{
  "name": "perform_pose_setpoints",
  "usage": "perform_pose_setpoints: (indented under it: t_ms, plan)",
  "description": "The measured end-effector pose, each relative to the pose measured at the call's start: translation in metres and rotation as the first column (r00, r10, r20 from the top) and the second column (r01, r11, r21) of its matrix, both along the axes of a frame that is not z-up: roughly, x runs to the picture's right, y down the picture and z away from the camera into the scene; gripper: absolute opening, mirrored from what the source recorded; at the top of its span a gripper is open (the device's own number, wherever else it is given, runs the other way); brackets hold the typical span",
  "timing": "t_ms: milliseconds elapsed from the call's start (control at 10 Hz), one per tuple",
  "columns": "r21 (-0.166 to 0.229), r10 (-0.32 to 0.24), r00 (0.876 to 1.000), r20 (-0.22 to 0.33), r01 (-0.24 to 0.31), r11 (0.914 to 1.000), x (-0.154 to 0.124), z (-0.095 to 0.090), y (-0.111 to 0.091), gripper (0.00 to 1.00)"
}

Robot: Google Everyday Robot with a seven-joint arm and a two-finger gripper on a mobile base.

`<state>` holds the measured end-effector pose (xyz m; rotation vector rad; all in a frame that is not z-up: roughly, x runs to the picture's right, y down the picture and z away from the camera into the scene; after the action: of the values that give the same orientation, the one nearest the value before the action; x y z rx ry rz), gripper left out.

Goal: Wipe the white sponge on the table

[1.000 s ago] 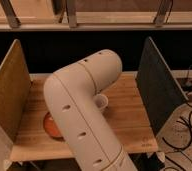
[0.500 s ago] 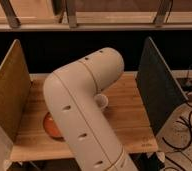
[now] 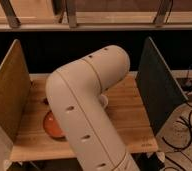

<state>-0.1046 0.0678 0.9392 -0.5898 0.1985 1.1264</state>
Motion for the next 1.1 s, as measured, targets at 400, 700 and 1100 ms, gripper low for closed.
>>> perform_pose_setpoints:
  t_ms: [400,700,1100]
  plan:
    - [-0.001,-0.015,0.999,-0.043,0.015,0.9999,0.011,0.025,-0.009,0.00]
    - [-0.001,-0.067,0.998,0.011,0.067,0.9978,-0.022,0.040,-0.014,0.00]
    - [-0.009,-0.097,0.986,0.138,0.099,0.9950,-0.071,0.022,-0.004,0.00]
